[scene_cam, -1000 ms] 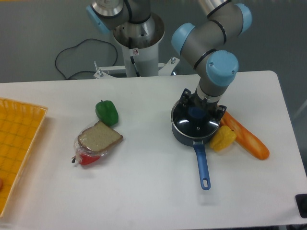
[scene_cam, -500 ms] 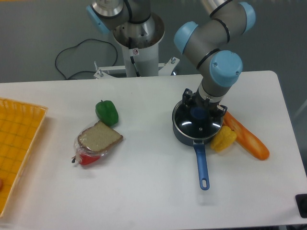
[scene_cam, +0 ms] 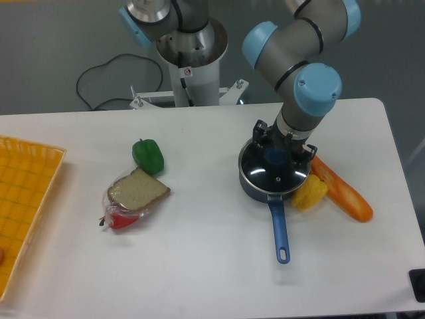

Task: Open the lid
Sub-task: 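Lift the glass lid off the pot and move it beside the pot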

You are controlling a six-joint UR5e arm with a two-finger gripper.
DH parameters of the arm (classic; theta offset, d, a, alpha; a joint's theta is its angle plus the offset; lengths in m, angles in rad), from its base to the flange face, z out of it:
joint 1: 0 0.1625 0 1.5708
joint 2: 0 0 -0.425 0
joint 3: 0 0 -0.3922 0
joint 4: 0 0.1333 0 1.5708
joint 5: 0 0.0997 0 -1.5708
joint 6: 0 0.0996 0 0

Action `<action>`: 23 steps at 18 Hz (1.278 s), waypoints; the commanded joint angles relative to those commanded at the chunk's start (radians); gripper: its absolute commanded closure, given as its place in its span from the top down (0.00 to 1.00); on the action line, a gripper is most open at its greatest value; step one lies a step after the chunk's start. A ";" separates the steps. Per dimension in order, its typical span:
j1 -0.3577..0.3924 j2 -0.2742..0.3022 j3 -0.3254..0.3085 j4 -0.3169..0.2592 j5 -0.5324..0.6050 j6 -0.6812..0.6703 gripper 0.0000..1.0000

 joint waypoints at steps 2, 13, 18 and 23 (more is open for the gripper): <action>-0.026 0.000 0.017 0.000 -0.002 0.049 0.55; -0.160 0.003 0.031 0.015 -0.078 0.104 0.55; -0.180 0.002 0.029 0.015 -0.078 0.094 0.55; -0.174 0.006 0.019 0.014 -0.072 0.100 0.55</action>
